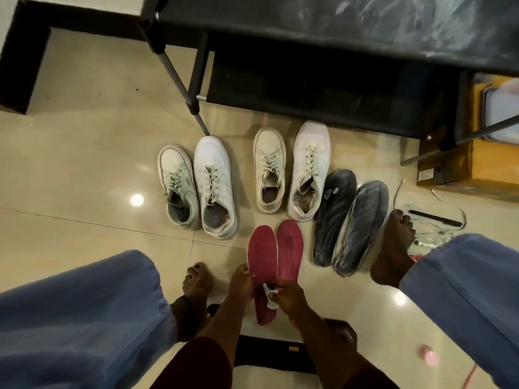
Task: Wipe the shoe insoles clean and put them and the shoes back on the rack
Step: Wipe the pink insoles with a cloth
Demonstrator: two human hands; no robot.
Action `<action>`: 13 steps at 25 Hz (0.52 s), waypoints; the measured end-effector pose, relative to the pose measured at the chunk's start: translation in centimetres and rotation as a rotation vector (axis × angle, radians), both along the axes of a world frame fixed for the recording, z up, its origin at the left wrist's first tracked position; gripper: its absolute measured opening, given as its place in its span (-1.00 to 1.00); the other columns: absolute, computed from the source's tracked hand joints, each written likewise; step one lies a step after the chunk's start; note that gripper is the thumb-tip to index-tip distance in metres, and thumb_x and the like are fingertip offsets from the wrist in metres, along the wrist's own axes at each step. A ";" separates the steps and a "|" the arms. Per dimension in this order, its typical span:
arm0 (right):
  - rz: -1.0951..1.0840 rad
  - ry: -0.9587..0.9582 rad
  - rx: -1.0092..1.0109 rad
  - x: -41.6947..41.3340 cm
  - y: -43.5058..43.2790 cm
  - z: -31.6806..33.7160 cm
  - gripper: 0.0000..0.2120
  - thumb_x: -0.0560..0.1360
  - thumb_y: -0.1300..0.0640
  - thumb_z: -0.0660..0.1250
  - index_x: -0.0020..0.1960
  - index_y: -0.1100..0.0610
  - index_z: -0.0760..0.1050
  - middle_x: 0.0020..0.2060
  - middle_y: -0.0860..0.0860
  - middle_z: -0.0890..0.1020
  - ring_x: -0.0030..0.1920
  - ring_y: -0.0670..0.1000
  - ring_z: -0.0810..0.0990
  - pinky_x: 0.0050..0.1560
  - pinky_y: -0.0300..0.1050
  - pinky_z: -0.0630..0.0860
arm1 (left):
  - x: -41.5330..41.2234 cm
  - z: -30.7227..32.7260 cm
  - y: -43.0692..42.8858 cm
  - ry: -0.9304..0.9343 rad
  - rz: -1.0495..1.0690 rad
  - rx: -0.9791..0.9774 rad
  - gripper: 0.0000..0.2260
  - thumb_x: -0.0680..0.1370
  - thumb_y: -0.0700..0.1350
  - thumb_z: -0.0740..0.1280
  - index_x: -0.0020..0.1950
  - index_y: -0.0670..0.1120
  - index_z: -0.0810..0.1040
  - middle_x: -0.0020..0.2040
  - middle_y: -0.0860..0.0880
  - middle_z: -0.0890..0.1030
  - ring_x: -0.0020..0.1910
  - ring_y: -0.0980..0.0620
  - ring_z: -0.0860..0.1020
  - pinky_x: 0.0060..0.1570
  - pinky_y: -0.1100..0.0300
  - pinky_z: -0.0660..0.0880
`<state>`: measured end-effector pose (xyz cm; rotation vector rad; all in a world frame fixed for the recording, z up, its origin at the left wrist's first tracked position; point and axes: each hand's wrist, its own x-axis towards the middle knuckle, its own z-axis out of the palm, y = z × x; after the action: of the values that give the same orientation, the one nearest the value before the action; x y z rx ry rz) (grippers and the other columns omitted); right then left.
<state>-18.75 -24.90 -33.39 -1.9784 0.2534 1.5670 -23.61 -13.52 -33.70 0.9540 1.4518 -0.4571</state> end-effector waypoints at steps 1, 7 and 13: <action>0.021 -0.006 0.011 0.2 0.5 -0.9 -0.75 0.51 0.36 0.25 0.17 0.36 0.52 0.13 0.23 0.58 0.01 0.10 0.57 -0.28 -0.47 0.44 | 0.1 -1.4 0.2 0.029 -0.008 0.036 -0.81 0.54 -0.30 0.12 -0.06 -0.18 0.53 -0.15 -0.18 0.59 -0.18 -0.12 0.57 -0.12 0.06 0.54; 0.106 -0.081 0.062 1.5 3.2 -5.1 -0.83 0.52 0.29 0.28 0.07 0.35 0.54 -0.11 0.20 0.61 -0.20 0.06 0.57 -0.45 -0.40 0.49 | 1.6 -7.4 1.6 0.169 -0.220 0.245 -0.71 0.46 -0.26 0.19 0.14 -0.10 0.54 0.08 -0.19 0.62 0.04 -0.23 0.58 0.09 -0.12 0.53; 0.087 -0.132 0.092 1.3 4.2 -7.1 -0.83 0.51 0.26 0.29 -0.22 0.12 0.56 -0.31 0.09 0.55 -0.28 0.07 0.55 -0.18 0.03 0.62 | 2.8 -7.8 1.8 0.224 -0.310 0.394 -0.68 0.54 -0.30 0.12 0.24 -0.18 0.48 0.16 -0.21 0.57 0.14 -0.22 0.51 0.17 0.00 0.44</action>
<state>-17.47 -20.66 -40.48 -2.0341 0.0421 1.4665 -20.84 -11.71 -41.46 1.4950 1.6366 -0.5264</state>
